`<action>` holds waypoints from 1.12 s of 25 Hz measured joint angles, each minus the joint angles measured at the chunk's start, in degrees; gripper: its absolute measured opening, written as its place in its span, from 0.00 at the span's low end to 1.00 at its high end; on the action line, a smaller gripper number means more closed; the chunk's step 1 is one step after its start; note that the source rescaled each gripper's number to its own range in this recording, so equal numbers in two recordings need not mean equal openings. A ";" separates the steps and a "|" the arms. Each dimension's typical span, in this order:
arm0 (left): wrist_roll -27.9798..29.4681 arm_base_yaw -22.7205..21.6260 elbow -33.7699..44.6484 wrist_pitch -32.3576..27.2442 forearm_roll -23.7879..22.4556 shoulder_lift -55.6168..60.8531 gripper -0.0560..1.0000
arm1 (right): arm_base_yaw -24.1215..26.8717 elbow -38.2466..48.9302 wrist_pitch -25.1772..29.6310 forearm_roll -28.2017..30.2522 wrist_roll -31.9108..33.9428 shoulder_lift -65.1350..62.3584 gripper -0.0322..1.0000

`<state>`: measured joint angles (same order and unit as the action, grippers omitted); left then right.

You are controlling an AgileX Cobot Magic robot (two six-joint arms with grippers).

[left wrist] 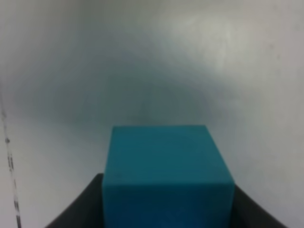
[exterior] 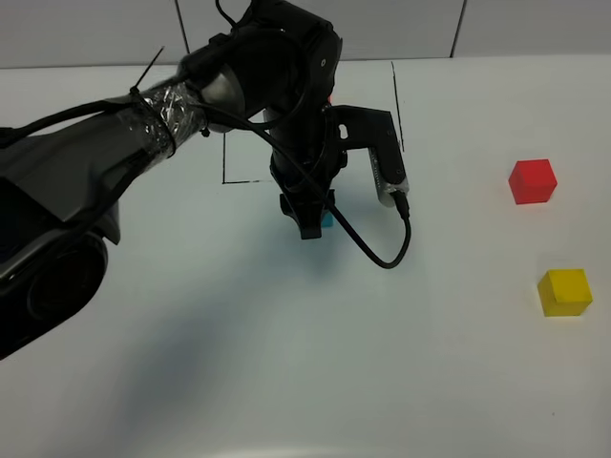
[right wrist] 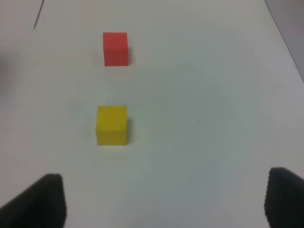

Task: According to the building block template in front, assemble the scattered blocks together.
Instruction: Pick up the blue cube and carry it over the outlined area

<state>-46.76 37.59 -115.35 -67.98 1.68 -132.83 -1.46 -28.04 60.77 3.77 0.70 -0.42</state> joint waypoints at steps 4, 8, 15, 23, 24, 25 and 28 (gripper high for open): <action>-0.06 0.07 -0.46 0.00 0.00 -1.82 0.05 | 0.00 0.00 0.00 0.00 0.00 0.00 0.78; -0.06 0.39 -0.46 0.00 0.00 -3.23 0.05 | 0.00 0.00 0.00 0.00 0.00 0.00 0.78; -0.12 0.94 -0.46 0.00 0.00 -5.64 0.05 | 0.00 0.00 0.00 0.00 0.00 0.00 0.78; -0.69 0.94 -0.46 0.92 -0.05 -6.78 0.05 | 0.00 0.00 0.00 0.00 0.00 0.00 0.78; -1.22 0.94 -0.46 1.14 -0.05 -6.78 0.05 | 0.00 0.00 0.00 0.00 0.00 0.00 0.78; -1.68 0.94 -0.46 1.22 -0.11 -6.78 0.05 | 0.00 0.00 0.00 0.00 0.00 0.00 0.78; -2.58 0.94 -0.46 1.62 -0.11 -6.78 0.05 | 0.00 0.00 0.00 0.00 0.00 0.00 0.78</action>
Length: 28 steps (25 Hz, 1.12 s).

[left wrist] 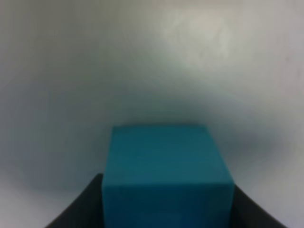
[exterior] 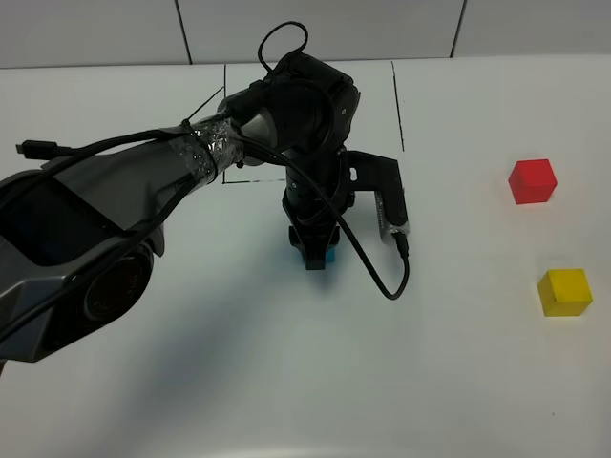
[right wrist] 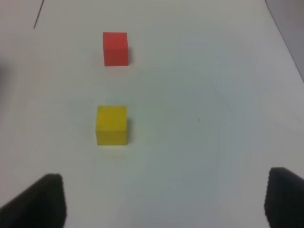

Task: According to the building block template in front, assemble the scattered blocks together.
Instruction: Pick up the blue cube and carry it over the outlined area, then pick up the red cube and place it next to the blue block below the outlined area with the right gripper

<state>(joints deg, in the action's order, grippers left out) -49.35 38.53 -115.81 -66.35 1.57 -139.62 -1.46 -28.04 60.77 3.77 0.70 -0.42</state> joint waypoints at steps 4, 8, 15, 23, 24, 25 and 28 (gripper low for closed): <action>-0.20 0.00 0.00 0.43 0.04 -0.45 0.05 | 0.00 0.00 0.00 0.00 0.00 0.00 0.78; -0.19 0.00 -0.37 0.61 0.04 -0.92 0.05 | 0.00 0.00 0.00 0.00 0.00 0.00 0.78; -0.19 0.04 -0.46 0.50 0.04 -0.93 0.05 | 0.00 0.00 0.00 0.00 0.00 0.00 0.78; -0.19 0.04 -0.46 1.02 -0.76 -0.99 0.15 | 0.00 0.00 0.00 0.00 0.00 0.00 0.78; -0.19 0.11 -0.46 1.54 -1.17 -1.04 0.23 | 0.00 0.00 0.00 0.00 0.00 0.00 0.78; -0.19 0.11 -0.41 1.82 -1.57 -1.09 0.35 | 0.00 0.00 0.00 0.00 0.00 0.00 0.78; -0.19 0.11 -0.41 1.92 -1.57 -0.66 0.68 | 0.00 0.00 0.00 0.00 0.00 0.00 0.78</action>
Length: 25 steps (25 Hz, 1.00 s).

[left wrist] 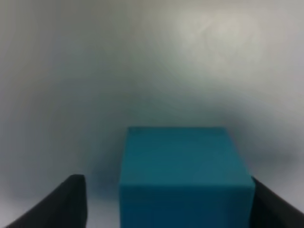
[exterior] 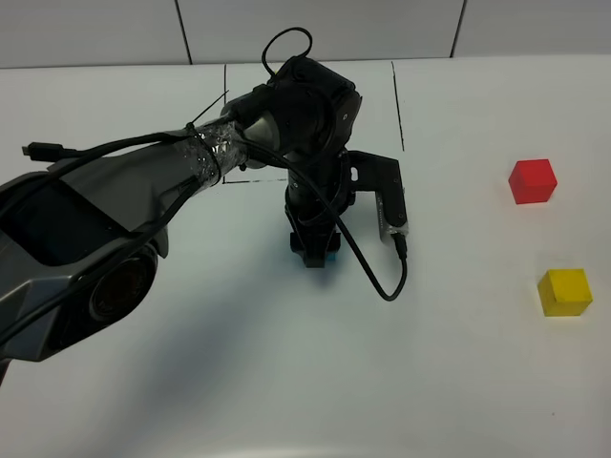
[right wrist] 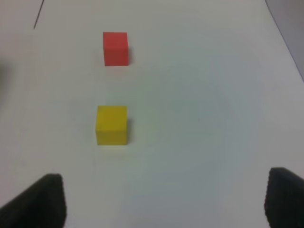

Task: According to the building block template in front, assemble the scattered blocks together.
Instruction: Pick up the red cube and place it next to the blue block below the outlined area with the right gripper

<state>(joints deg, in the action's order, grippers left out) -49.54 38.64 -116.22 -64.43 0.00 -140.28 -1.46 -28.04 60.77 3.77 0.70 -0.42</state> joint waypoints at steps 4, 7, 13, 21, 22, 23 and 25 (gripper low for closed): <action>0.00 0.00 0.00 -0.26 0.00 1.90 0.93 | 0.00 0.00 0.00 0.00 0.00 0.00 0.78; 0.91 0.00 0.00 -1.12 0.00 4.57 0.97 | 0.00 0.00 0.00 0.00 0.00 0.00 0.78; 7.13 -0.08 0.00 -2.63 0.00 10.03 0.98 | 0.00 0.00 0.00 0.00 0.00 0.00 0.78; 19.37 -3.49 0.08 -3.43 -1.70 18.30 0.98 | 0.00 0.00 0.00 0.00 0.00 0.00 0.78; 21.25 -4.30 0.32 -3.48 -2.06 19.17 0.98 | 0.00 0.00 0.00 0.00 0.00 0.00 0.78; 22.78 -5.35 0.65 -3.48 -2.21 20.27 0.98 | 0.00 0.00 0.00 0.00 0.00 0.00 0.78; 25.20 -7.72 2.20 -3.48 -2.40 22.71 0.98 | 0.00 0.00 0.00 0.00 0.00 0.00 0.78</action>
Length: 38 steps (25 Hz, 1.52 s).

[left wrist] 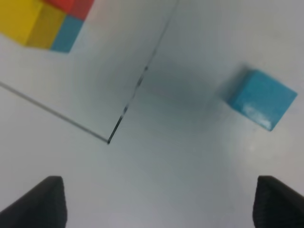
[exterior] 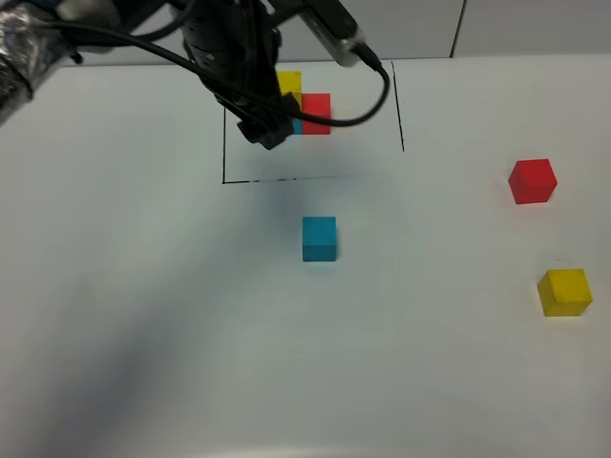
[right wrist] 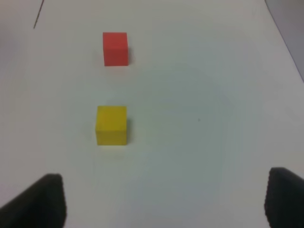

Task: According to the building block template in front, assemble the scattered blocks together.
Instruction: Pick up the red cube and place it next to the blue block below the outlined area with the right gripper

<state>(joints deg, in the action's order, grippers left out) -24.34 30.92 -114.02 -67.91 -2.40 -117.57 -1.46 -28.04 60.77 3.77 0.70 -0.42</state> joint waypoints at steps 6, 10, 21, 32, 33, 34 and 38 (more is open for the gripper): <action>7.04 -8.28 8.77 2.31 -0.06 8.71 0.98 | 0.00 0.00 0.00 0.00 0.00 0.00 0.78; 12.33 -15.11 16.07 5.11 -0.70 16.14 0.98 | 0.00 0.00 0.00 0.00 0.00 0.00 0.78; 22.26 -25.07 35.96 12.64 -7.50 41.50 0.98 | 0.00 0.00 0.00 0.00 0.00 0.00 0.78; 28.81 -25.07 51.42 11.84 -6.08 65.93 0.98 | 0.00 0.00 0.00 0.00 0.00 0.00 0.78; 28.87 -25.07 52.37 11.89 -5.11 67.86 0.98 | 0.00 0.00 0.00 0.00 0.00 0.00 0.78; 28.87 -25.07 53.49 11.89 -4.28 70.04 0.98 | 0.00 0.00 0.00 0.00 0.00 0.00 0.78; 28.93 -25.07 57.14 11.19 -1.76 76.67 0.98 | 0.00 0.00 0.00 0.00 0.00 0.00 0.78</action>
<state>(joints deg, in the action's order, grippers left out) 4.59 5.85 -56.88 -56.72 -4.16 -40.90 -1.46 -28.04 60.77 3.77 0.70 -0.42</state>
